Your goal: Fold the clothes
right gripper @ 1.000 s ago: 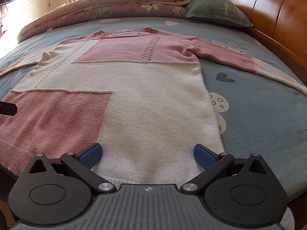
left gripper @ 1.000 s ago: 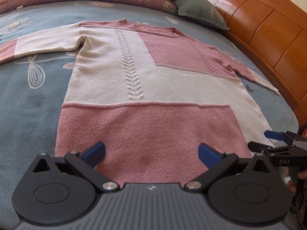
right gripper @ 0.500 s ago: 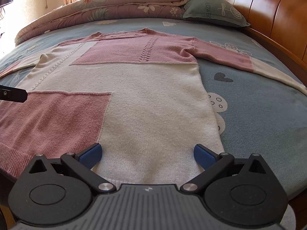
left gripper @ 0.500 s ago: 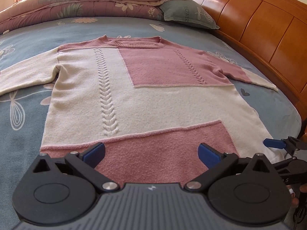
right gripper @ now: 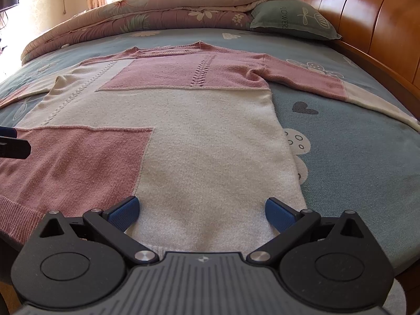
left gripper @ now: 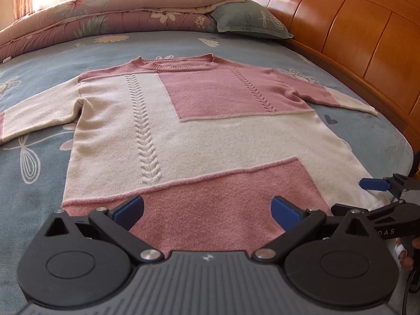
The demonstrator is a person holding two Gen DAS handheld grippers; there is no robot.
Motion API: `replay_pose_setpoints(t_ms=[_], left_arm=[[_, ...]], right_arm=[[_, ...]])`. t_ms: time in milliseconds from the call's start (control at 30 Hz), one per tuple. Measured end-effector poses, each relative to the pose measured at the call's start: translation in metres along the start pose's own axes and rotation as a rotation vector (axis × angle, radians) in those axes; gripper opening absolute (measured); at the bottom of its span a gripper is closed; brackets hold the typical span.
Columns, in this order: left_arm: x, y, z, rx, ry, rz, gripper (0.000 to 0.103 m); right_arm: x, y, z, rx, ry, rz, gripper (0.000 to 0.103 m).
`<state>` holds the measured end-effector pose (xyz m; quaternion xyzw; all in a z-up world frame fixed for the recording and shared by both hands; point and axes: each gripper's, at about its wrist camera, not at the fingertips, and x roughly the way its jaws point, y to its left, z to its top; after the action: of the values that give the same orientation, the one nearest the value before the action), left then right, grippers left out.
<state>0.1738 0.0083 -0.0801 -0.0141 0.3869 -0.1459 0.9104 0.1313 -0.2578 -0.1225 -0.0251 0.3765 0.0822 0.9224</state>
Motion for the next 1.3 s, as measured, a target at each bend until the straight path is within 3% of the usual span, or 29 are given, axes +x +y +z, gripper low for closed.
replay_pose_setpoints(t_ms=[100, 200, 300, 400, 633, 767, 900, 1033, 1167, 1300], left_arm=[[0.02, 0.003, 0.014, -0.031, 0.017, 0.002, 0.102], [0.032, 0.003, 0.006, -0.049, 0.057, -0.009, 0.102], [0.027, -0.002, -0.013, 0.005, 0.045, 0.004, 0.102], [0.016, 0.002, -0.012, 0.002, 0.068, -0.015, 0.102], [0.0, 0.056, 0.055, -0.234, 0.039, -0.067, 0.102], [0.005, 0.077, 0.11, -0.269, 0.001, -0.046, 0.102], [0.037, 0.102, 0.169, -0.274, -0.005, -0.033, 0.102], [0.108, 0.132, 0.207, -0.318, 0.043, 0.043, 0.102], [0.171, 0.163, 0.215, -0.372, 0.088, 0.078, 0.102], [0.204, 0.194, 0.213, -0.444, 0.08, 0.144, 0.102]], right_arm=[[0.0, 0.001, 0.0, 0.0, -0.001, -0.002, 0.103], [-0.002, 0.001, -0.002, -0.001, -0.005, -0.004, 0.103], [-0.005, 0.0, -0.002, 0.006, -0.004, -0.005, 0.103], [-0.007, -0.001, 0.005, 0.028, -0.001, 0.019, 0.103], [0.007, 0.01, 0.076, -0.023, -0.104, 0.105, 0.103], [0.035, 0.014, 0.101, -0.035, -0.107, 0.11, 0.103], [0.052, 0.005, 0.084, 0.003, -0.036, 0.186, 0.103], [0.055, -0.004, 0.081, 0.044, -0.006, 0.212, 0.103], [0.052, -0.012, 0.082, 0.084, -0.007, 0.246, 0.103], [0.052, -0.015, 0.082, 0.095, 0.015, 0.257, 0.103]])
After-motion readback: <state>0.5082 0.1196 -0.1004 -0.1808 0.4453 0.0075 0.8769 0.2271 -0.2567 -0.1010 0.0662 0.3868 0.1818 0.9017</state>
